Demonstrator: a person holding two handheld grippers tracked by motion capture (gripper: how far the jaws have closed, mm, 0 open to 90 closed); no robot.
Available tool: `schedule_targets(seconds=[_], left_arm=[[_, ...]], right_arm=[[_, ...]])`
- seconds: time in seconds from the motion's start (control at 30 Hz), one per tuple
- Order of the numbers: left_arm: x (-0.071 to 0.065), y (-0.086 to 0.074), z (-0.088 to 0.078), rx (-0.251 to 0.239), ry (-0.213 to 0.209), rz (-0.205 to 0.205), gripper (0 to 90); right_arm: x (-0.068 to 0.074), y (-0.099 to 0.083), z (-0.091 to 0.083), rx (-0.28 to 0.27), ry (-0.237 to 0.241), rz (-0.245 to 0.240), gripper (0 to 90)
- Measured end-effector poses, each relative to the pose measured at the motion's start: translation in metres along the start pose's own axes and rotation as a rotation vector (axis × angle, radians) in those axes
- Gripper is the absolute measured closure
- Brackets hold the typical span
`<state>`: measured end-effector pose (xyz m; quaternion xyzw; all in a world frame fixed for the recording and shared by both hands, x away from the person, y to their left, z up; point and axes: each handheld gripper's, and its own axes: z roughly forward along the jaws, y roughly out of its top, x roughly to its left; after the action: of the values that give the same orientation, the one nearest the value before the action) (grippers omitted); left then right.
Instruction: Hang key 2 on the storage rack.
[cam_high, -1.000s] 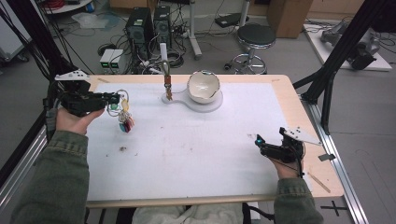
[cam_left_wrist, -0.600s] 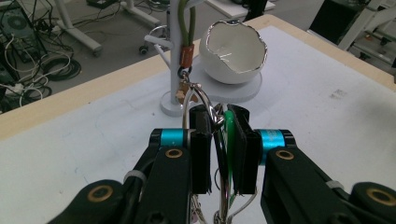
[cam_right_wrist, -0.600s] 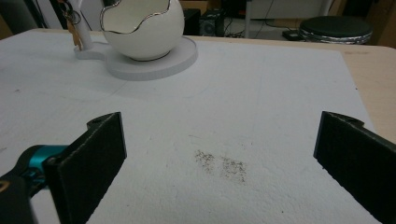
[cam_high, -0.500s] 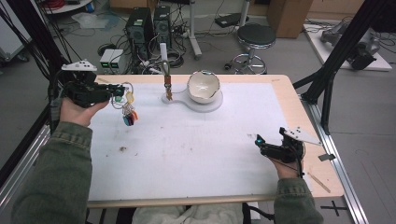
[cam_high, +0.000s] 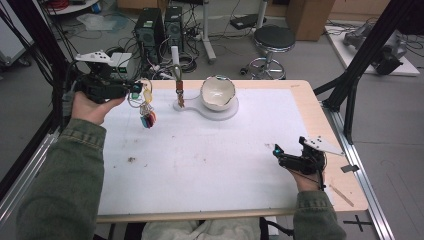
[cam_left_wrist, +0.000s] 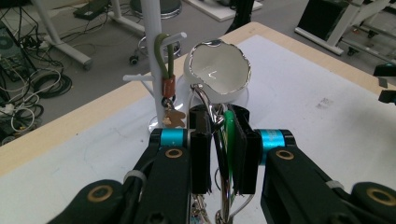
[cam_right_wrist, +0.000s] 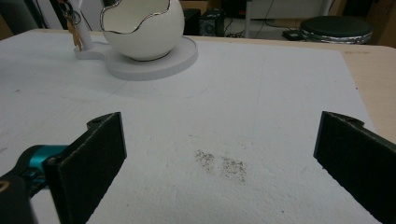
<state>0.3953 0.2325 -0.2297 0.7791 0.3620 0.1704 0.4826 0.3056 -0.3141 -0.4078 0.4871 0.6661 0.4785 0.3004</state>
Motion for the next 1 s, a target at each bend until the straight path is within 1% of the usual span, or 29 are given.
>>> schedule_targets(seconds=[0.13, 0.17, 0.23, 0.37, 0.43, 0.5, 0.57, 0.6, 0.7, 0.77, 0.83, 0.9, 1.0], left_arm=[[0.001, 0.008, 0.005, 0.000, -0.011, 0.003, 79.7], [0.001, 0.009, 0.006, -0.003, -0.014, -0.003, 79.7], [0.001, 0.013, 0.010, -0.002, -0.012, -0.003, 79.7], [0.000, 0.019, 0.017, 0.007, -0.011, 0.014, 79.7], [-0.001, 0.022, 0.019, 0.000, -0.010, 0.027, 79.7], [-0.003, 0.024, 0.021, -0.018, -0.022, 0.028, 79.7], [-0.004, 0.027, 0.024, -0.035, -0.029, 0.025, 79.7], [-0.005, 0.029, 0.026, -0.036, -0.035, 0.023, 79.7], [-0.007, 0.034, 0.032, -0.033, -0.040, 0.028, 79.7], [-0.008, 0.037, 0.035, -0.035, -0.048, 0.024, 79.7], [-0.009, 0.039, 0.039, -0.041, -0.045, 0.019, 79.7], [-0.009, 0.040, 0.043, -0.050, -0.053, 0.012, 79.6], [-0.010, 0.043, 0.052, -0.041, -0.064, 0.018, 79.7]], right_arm=[[0.000, 0.000, 0.000, -0.002, 0.001, 0.003, 1.5], [0.000, 0.000, -0.001, -0.002, 0.000, 0.005, 1.5], [0.000, 0.000, -0.001, -0.002, 0.001, 0.006, 1.5], [0.000, 0.000, -0.002, -0.001, -0.005, 0.002, 1.4], [-0.001, 0.000, -0.003, -0.005, -0.010, 0.011, 1.4], [-0.001, 0.000, -0.004, -0.012, -0.014, 0.014, 1.4], [-0.002, 0.000, -0.005, -0.021, -0.014, 0.028, 1.4], [-0.002, 0.000, -0.006, -0.025, -0.014, 0.037, 1.4], [-0.002, 0.000, -0.007, -0.033, -0.011, 0.046, 1.5], [-0.002, 0.000, -0.007, -0.034, -0.007, 0.053, 1.4], [-0.003, 0.000, -0.007, -0.037, -0.009, 0.053, 1.4], [-0.004, 0.000, -0.007, -0.035, -0.007, 0.060, 1.4], [-0.006, -0.001, -0.007, -0.037, -0.005, 0.057, 1.4]])
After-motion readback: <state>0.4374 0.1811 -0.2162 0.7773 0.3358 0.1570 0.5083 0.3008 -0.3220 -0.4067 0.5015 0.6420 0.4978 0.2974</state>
